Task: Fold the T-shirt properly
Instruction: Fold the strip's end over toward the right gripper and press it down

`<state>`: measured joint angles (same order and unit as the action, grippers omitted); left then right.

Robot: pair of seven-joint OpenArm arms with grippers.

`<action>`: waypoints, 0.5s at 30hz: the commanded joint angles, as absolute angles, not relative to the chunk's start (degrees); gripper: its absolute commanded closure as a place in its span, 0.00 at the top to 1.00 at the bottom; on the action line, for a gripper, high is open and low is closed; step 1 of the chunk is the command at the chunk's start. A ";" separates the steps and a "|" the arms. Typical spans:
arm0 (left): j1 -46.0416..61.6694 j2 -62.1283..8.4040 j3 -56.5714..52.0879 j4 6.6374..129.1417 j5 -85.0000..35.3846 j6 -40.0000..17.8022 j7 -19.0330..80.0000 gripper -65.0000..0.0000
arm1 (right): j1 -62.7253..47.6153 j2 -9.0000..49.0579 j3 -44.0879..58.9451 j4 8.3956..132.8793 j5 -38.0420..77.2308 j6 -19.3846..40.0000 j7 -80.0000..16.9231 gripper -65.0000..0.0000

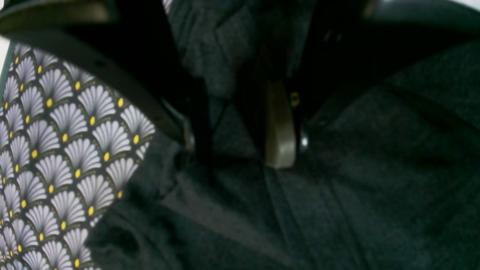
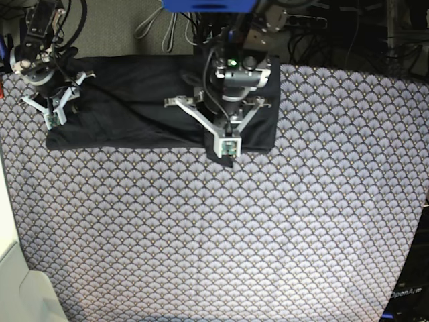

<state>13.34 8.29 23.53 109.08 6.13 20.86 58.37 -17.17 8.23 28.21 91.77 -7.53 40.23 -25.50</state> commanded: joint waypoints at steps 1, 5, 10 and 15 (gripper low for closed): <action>12.97 9.00 25.01 109.49 7.52 20.62 57.45 0.01 | -17.54 8.92 28.44 92.35 -8.22 40.00 -26.24 0.37; 12.97 9.00 28.70 109.05 18.15 20.62 57.54 0.01 | -17.89 8.92 28.44 92.35 -8.22 40.00 -26.24 0.37; 12.97 9.00 28.88 108.97 19.12 20.18 57.54 0.01 | -17.80 8.92 28.35 92.44 -8.22 40.00 -26.24 0.37; 12.53 9.00 28.88 108.97 10.77 19.12 57.54 0.01 | -17.80 8.92 28.35 92.35 -8.31 40.00 -26.24 0.37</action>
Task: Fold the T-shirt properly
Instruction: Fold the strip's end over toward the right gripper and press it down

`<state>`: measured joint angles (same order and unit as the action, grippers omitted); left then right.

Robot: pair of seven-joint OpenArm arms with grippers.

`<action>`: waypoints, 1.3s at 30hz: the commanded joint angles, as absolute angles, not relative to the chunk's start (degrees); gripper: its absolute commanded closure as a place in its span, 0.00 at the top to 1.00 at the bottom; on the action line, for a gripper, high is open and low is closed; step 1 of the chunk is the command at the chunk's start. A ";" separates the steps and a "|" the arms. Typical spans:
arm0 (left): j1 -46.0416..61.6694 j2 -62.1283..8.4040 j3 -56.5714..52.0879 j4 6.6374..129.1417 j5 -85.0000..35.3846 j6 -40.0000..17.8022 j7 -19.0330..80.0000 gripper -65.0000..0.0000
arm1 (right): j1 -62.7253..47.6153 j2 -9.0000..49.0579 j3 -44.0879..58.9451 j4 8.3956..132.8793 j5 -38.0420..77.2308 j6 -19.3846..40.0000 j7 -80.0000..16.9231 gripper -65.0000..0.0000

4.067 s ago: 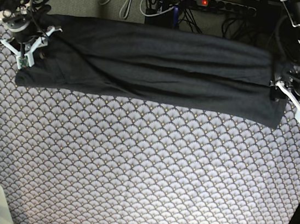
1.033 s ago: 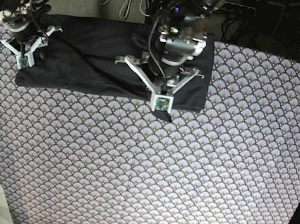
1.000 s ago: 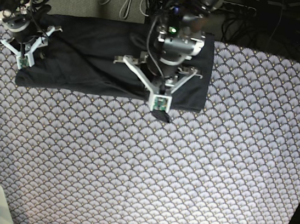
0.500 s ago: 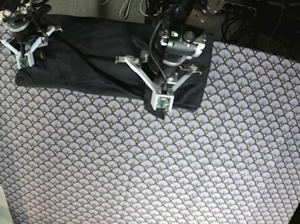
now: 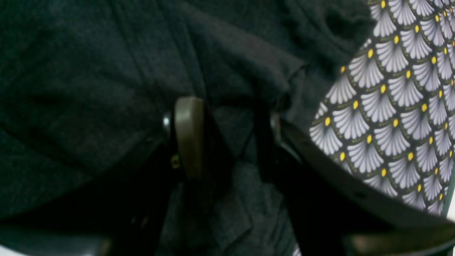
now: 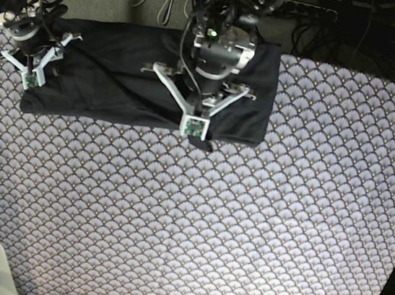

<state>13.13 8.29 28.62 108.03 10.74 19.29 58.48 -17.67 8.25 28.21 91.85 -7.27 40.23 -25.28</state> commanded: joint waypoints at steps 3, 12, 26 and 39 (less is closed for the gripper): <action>12.09 9.00 28.88 108.97 5.23 14.64 57.54 0.01 | -17.80 8.92 28.35 92.35 -8.31 40.00 -26.24 0.37; 12.00 9.00 28.97 109.05 3.47 9.27 57.54 0.01 | -17.80 8.92 28.35 92.44 -8.31 40.00 -26.24 0.37; 12.09 8.75 28.70 109.05 3.47 9.01 57.54 0.02 | -17.80 8.92 28.35 92.44 -8.31 40.00 -26.24 0.37; 12.00 8.66 28.79 109.49 3.12 8.84 62.73 0.47 | -17.80 8.92 28.35 92.53 -8.31 40.00 -26.24 0.37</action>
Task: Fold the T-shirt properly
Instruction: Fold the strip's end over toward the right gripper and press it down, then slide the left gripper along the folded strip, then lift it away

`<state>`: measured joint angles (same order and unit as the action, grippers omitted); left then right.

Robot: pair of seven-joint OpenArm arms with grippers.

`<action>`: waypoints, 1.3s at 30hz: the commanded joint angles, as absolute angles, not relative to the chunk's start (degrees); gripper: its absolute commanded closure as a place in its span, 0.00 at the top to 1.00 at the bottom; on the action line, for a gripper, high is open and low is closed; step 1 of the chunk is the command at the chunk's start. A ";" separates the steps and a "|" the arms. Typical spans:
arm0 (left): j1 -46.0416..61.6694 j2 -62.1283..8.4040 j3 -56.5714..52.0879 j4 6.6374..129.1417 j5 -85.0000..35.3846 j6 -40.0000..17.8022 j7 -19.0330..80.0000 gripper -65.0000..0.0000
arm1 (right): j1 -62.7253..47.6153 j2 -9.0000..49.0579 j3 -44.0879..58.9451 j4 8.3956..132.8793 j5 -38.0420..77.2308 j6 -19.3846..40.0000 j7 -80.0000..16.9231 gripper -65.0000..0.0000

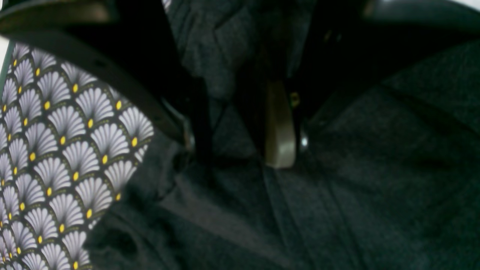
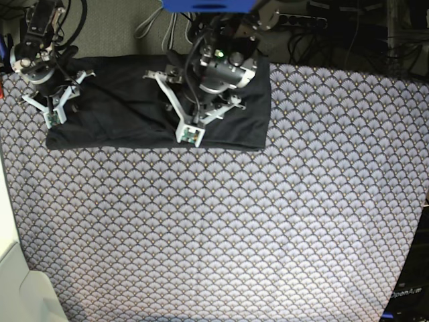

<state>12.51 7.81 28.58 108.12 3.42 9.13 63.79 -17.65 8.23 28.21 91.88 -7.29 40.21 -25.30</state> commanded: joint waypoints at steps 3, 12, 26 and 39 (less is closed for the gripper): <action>12.00 8.48 29.14 109.85 2.95 8.75 62.73 0.58 | -17.80 8.92 28.35 92.53 -8.31 40.00 -26.24 0.37; 12.00 8.48 26.07 111.60 3.38 8.92 62.73 0.50 | -17.80 8.92 28.35 92.53 -8.31 40.00 -26.24 0.37; 9.63 8.57 20.70 100.79 3.38 9.27 63.34 0.01 | -17.80 8.92 28.35 92.53 -8.31 40.00 -26.24 0.37; 9.01 8.48 20.26 104.48 3.47 9.27 66.07 0.01 | -17.80 8.92 28.35 92.44 -8.31 40.00 -26.24 0.37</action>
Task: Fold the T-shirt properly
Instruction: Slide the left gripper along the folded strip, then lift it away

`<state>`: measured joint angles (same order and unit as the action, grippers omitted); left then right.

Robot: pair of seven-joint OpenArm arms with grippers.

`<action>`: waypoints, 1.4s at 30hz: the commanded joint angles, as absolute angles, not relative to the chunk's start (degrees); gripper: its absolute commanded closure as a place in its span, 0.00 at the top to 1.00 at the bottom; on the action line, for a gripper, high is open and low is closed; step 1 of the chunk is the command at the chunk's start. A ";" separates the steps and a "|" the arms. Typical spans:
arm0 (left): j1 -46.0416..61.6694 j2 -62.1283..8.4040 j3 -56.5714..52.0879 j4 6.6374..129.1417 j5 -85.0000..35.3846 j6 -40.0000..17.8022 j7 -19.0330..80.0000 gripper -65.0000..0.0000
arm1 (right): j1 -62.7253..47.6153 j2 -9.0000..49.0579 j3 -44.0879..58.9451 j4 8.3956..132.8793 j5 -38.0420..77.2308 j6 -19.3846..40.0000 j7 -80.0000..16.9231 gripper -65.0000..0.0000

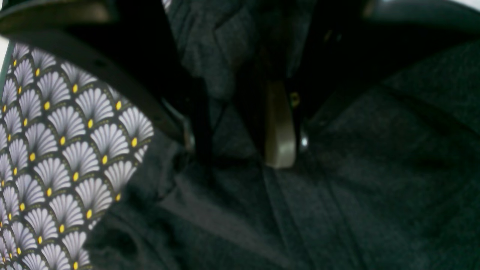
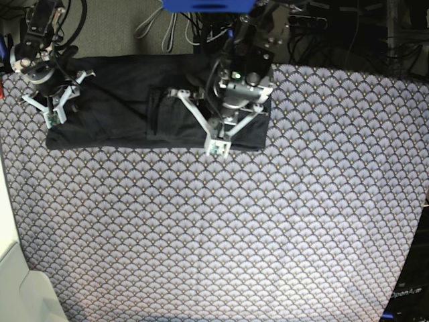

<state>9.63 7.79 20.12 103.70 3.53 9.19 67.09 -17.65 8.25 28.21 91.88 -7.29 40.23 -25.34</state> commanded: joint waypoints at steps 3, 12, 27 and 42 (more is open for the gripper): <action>8.84 8.48 20.26 102.90 3.47 9.27 67.03 0.01 | -17.80 8.92 28.35 92.44 -8.31 40.00 -26.24 0.37; 8.22 8.48 18.68 102.46 3.47 9.27 67.47 0.01 | -17.80 8.92 28.35 92.44 -8.31 40.00 -26.24 0.37; 3.30 -0.57 23.69 109.93 -8.57 -6.29 80.00 0.00 | -17.80 9.80 28.35 92.44 -8.31 40.00 -26.24 0.37; -0.66 -2.07 21.76 102.29 -8.22 -9.98 80.00 0.00 | -17.80 9.80 28.35 92.44 -8.31 40.00 -26.24 0.37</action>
